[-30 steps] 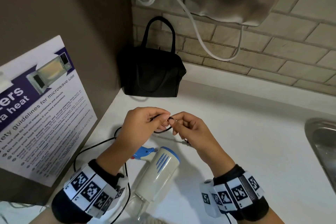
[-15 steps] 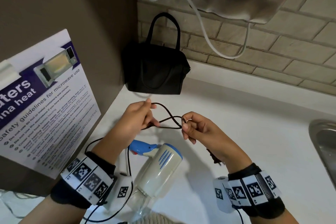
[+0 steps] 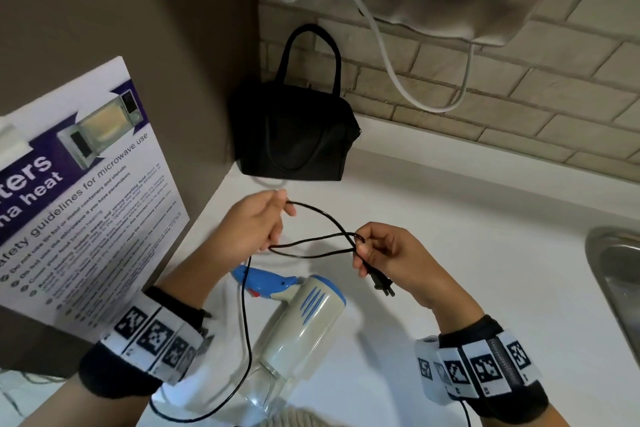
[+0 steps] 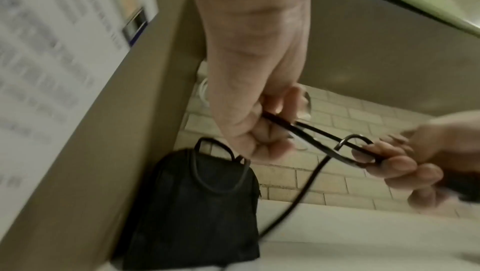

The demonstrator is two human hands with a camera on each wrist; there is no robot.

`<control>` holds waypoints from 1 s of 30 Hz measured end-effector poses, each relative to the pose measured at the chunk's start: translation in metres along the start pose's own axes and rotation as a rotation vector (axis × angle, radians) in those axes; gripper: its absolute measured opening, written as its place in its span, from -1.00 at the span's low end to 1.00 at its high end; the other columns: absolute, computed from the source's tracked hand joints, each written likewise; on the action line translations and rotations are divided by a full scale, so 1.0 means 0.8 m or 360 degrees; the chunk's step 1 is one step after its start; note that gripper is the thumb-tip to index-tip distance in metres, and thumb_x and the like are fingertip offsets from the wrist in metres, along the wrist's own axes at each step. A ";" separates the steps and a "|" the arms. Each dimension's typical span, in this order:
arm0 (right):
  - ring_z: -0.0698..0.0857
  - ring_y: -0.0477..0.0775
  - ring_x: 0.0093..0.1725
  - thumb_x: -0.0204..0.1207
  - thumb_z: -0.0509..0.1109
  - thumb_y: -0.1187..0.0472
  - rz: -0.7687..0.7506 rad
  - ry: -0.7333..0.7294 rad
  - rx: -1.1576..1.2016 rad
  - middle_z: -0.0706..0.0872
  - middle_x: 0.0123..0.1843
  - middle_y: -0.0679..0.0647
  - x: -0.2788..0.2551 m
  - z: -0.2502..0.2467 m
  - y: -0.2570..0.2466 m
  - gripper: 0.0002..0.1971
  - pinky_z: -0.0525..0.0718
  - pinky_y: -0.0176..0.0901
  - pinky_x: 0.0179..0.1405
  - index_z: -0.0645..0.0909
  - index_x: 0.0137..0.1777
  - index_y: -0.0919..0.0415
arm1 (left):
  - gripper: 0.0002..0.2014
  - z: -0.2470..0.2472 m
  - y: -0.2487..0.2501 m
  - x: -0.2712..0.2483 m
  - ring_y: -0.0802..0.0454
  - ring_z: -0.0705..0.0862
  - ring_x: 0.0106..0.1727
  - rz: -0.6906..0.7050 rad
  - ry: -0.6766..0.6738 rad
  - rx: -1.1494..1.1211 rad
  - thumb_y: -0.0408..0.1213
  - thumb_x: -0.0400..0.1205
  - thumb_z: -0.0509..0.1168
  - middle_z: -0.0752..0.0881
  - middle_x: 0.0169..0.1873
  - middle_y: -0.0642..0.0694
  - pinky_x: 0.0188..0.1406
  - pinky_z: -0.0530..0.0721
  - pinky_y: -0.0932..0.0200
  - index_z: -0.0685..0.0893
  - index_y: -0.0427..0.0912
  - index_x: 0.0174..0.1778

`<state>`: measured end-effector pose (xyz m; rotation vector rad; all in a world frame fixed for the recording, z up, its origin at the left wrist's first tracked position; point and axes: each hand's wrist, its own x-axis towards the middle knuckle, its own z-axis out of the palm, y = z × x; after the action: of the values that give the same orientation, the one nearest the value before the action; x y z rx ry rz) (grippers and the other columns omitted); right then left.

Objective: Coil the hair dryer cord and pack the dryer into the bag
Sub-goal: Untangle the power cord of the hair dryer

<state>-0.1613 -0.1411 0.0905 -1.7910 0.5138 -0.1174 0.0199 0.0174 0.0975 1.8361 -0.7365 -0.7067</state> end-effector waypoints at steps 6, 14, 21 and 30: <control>0.66 0.02 -0.39 0.64 0.28 0.35 -0.0045 0.0030 -0.0047 0.73 -0.31 0.11 0.003 0.013 -0.010 -0.86 0.58 -0.38 -0.39 0.58 -0.16 0.23 | -0.87 0.010 0.019 -0.021 -0.05 0.57 -0.28 -0.0011 -0.0531 0.0693 -0.13 0.41 0.16 0.62 -0.18 -0.04 -0.26 0.77 -0.11 0.55 0.17 -0.18; 0.82 0.15 -0.15 0.66 0.20 0.39 -0.0109 0.0088 0.0385 0.83 -0.18 0.19 -0.005 -0.006 -0.007 -0.85 0.73 -0.13 -0.02 0.51 -0.15 0.25 | -0.69 -0.010 0.008 -0.002 0.13 0.28 -0.54 -0.0031 0.0257 -0.0484 -0.24 0.79 -0.05 0.42 -0.58 0.10 -0.51 0.37 0.26 0.49 -0.10 -0.23; 0.81 0.08 -0.16 0.61 0.33 0.32 0.0067 0.0182 0.0333 0.83 -0.12 0.23 0.006 0.006 0.008 -0.88 0.68 -0.20 -0.05 0.61 0.10 0.26 | -0.69 -0.025 0.022 -0.010 0.17 0.22 -0.57 0.0200 0.0156 -0.0477 -0.22 0.79 -0.05 0.38 -0.59 0.13 -0.56 0.24 0.24 0.46 -0.11 -0.24; 0.49 -0.13 0.31 0.70 0.15 0.04 -0.0836 0.0706 -0.0770 0.56 0.29 -0.09 -0.005 0.031 -0.066 -0.59 0.36 -0.30 0.34 0.31 0.54 -0.07 | -0.75 0.001 0.046 -0.035 0.14 0.34 -0.47 0.0678 0.0052 0.0129 -0.17 0.76 0.04 0.39 -0.51 0.04 -0.51 0.34 0.23 0.52 -0.06 -0.20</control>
<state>-0.1417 -0.1072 0.1334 -2.3584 0.3858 -0.8271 -0.0053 0.0261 0.1356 1.6791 -1.1042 -0.3728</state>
